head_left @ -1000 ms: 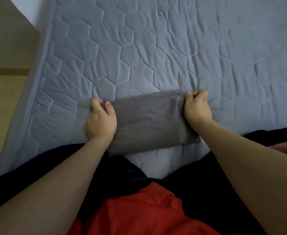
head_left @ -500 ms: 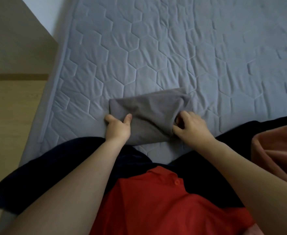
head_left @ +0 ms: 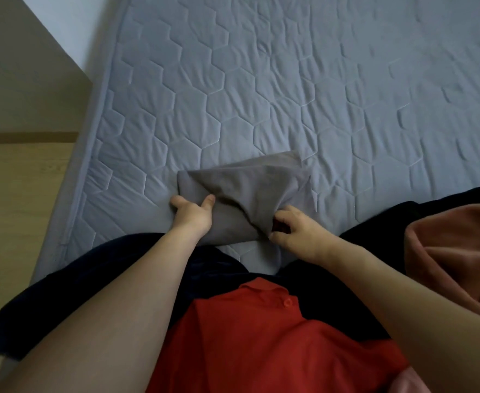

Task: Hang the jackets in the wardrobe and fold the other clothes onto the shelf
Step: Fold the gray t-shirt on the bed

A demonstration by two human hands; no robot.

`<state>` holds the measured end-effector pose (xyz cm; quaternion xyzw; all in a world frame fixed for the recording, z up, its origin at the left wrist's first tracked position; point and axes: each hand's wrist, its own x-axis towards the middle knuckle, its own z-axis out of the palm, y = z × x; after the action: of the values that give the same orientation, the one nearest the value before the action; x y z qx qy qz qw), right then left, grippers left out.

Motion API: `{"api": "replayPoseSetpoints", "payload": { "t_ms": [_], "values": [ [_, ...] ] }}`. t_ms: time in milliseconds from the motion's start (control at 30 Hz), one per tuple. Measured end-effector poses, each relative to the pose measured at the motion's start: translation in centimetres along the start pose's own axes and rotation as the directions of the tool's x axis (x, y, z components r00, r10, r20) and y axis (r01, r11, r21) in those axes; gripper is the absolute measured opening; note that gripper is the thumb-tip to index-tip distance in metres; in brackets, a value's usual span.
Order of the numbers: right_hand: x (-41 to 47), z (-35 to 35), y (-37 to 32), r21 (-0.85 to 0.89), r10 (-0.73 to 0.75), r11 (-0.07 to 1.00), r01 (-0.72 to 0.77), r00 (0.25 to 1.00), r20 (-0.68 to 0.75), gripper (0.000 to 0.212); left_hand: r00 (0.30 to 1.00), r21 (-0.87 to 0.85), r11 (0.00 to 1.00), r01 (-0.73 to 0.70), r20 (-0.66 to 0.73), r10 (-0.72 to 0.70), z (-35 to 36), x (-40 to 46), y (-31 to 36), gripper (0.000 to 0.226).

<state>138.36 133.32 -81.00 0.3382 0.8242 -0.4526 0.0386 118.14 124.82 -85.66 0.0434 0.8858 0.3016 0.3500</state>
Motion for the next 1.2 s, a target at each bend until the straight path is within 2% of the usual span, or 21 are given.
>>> {"api": "replayPoseSetpoints", "payload": {
  "t_ms": [100, 233, 300, 400, 567, 633, 667, 767, 833, 933, 967, 1033, 1100, 1133, 1200],
  "values": [
    [0.4, -0.6, -0.4, 0.087, 0.042, 0.995, -0.052, 0.993, 0.111, 0.042, 1.0, 0.021, 1.0, 0.017, -0.001, -0.017, 0.0, 0.0, 0.2, 0.073],
    [1.0, -1.2, -0.9, 0.087, 0.08, 0.992, -0.093, 0.986, 0.144, 0.039, 1.0, 0.056, 0.998, 0.024, -0.006, -0.023, -0.1, 0.0, 0.8, 0.077],
    [1.3, -1.6, -1.1, 0.275, 0.116, 0.95, -0.146, 0.985, 0.125, 0.039, 1.0, 0.072, 0.997, 0.021, -0.005, -0.021, -0.2, -0.1, 1.0, 0.079],
    [1.8, -2.6, -0.9, 0.48, 0.215, 0.847, -0.229, 0.973, 0.084, 0.034, 1.0, 0.084, 0.996, 0.024, 0.009, -0.025, -0.3, 0.0, 1.2, 0.08],
    [2.5, -2.6, -0.7, 0.523, 0.308, 0.794, -0.311, 0.946, 0.095, 0.022, 0.999, 0.104, 0.994, 0.033, 0.036, -0.037, -0.8, 0.6, 1.9, 0.083],
    [2.4, -2.8, -0.9, 0.555, 0.301, 0.773, -0.307, 0.948, 0.104, 0.011, 0.999, 0.088, 0.996, -0.01, 0.033, 0.007, -1.3, 0.7, 1.9, 0.079],
    [2.4, -3.2, -1.1, 0.586, 0.317, 0.75, -0.306, 0.944, 0.088, 0.013, 0.999, 0.079, 0.996, -0.045, 0.021, 0.044, -1.5, 0.8, 1.7, 0.073],
    [2.3, -4.0, -0.4, 0.671, 0.465, 0.667, -0.324, 0.885, -0.035, 0.027, 0.991, 0.038, 0.991, -0.129, -0.021, 0.13, -2.0, 0.7, 1.0, 0.061],
    [2.4, -3.8, 0.7, 0.643, 0.586, 0.641, -0.418, 0.808, -0.059, 0.031, 0.987, 0.064, 0.986, -0.155, -0.043, 0.158, -1.8, 0.4, 0.9, 0.06],
    [2.2, -3.0, 1.5, 0.606, 0.683, 0.605, -0.517, 0.728, -0.062, 0.012, 0.987, 0.116, 0.984, -0.139, -0.064, 0.147, -1.7, 0.1, 0.8, 0.06],
    [2.3, -2.8, 1.7, 0.616, 0.697, 0.594, -0.517, 0.713, -0.073, 0.021, 0.991, 0.101, 0.988, -0.118, -0.055, 0.124, -1.7, 0.2, 0.7, 0.06],
    [2.5, -2.8, 1.6, 0.672, 0.715, 0.552, -0.493, 0.695, -0.078, 0.064, 0.997, 0.002, 0.998, -0.069, -0.016, 0.069, -1.9, 0.4, 0.9, 0.056],
    [3.1, -2.9, 0.9, 0.692, 0.674, 0.554, -0.463, 0.737, -0.046, 0.09, 1.0, -0.184, 0.983, -0.012, 0.024, 0.017, -2.2, 0.4, 1.2, 0.052],
    [3.3, -2.8, 0.5, 0.691, 0.647, 0.555, -0.463, 0.762, -0.009, 0.09, 0.997, -0.274, 0.961, 0.033, 0.07, -0.015, -2.5, 0.2, 1.5, 0.049],
    [3.6, -2.9, -0.5, 0.718, 0.64, 0.494, -0.491, 0.764, 0.082, 0.071, 0.962, -0.384, 0.906, 0.177, 0.262, -0.077, -3.3, -0.7, 1.8, 0.033]
  ]
}}
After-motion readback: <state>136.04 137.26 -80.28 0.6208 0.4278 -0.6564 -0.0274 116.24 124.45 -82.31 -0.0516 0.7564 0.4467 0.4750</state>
